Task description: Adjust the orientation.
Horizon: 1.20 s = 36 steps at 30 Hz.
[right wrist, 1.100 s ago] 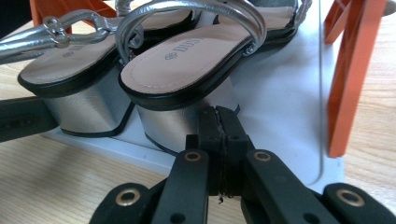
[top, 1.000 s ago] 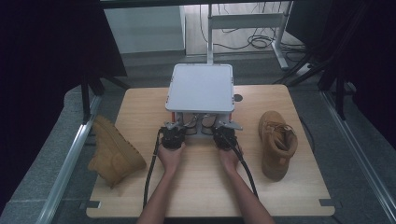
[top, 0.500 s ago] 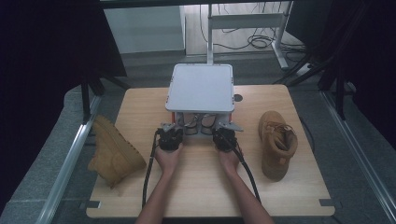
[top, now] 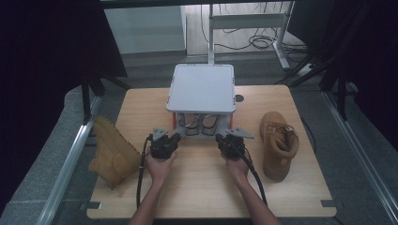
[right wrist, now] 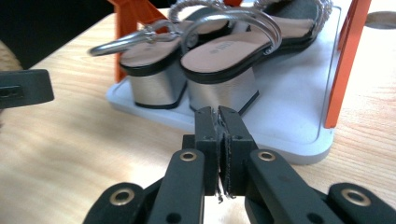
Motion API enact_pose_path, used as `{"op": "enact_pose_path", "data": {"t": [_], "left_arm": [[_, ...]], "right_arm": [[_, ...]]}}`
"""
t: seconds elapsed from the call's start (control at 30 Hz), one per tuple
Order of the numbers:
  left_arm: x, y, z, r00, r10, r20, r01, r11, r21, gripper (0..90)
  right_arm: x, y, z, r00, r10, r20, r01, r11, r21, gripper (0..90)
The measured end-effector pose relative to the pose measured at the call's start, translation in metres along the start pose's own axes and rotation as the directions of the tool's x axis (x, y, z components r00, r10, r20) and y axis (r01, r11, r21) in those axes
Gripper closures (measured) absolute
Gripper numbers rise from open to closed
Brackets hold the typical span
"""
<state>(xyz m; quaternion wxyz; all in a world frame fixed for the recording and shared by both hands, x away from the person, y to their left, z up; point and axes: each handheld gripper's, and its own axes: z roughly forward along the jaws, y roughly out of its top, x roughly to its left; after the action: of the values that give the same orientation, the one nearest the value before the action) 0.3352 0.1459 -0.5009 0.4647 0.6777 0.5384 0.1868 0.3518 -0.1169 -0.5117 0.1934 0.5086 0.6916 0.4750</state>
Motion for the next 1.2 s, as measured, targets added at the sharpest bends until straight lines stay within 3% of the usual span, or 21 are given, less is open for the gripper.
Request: {"op": "enact_pose_path", "data": {"t": [0.23, 0.33, 0.47, 0.63, 0.8, 0.97, 1.2], "left_arm": [[0.001, -0.011, -0.017, 0.9991, 0.025, 0.033, -0.026, 0.9992, 0.031, 78.3], [-0.002, -0.018, -0.025, 0.9982, 0.048, 0.037, -0.050, 0.9972, 0.055, 67.3], [-0.003, -0.028, -0.038, 0.9956, 0.075, 0.056, -0.079, 0.9936, 0.080, 62.5], [-0.003, -0.042, -0.055, 0.9905, 0.090, 0.105, -0.102, 0.9884, 0.113, 54.3], [-0.006, -0.052, -0.065, 0.9824, 0.138, 0.126, -0.156, 0.9756, 0.154, 47.2], [-0.001, -0.057, -0.070, 0.9803, 0.136, 0.143, -0.159, 0.9741, 0.161, 44.8], [0.000, -0.060, -0.079, 0.9742, 0.170, 0.149, -0.192, 0.9702, 0.148, 43.2]], "right_arm": [[0.000, -0.007, -0.028, 0.9972, -0.043, -0.061, 0.042, 0.999, -0.020, 84.4], [-0.003, -0.012, -0.039, 0.9959, -0.051, -0.075, 0.049, 0.998, -0.029, 82.9], [-0.006, -0.018, -0.052, 0.9936, -0.061, -0.095, 0.058, 0.998, -0.039, 79.8], [-0.005, -0.023, -0.067, 0.9829, -0.106, -0.151, 0.103, 0.994, -0.025, 66.7], [0.001, -0.031, -0.082, 0.9717, -0.146, -0.186, 0.142, 0.989, -0.036, 52.1], [0.006, -0.039, -0.089, 0.9615, -0.188, -0.200, 0.186, 0.982, -0.028, 46.3], [0.003, -0.046, -0.089, 0.9609, -0.172, -0.217, 0.176, 0.984, -0.005, 43.1]]}}
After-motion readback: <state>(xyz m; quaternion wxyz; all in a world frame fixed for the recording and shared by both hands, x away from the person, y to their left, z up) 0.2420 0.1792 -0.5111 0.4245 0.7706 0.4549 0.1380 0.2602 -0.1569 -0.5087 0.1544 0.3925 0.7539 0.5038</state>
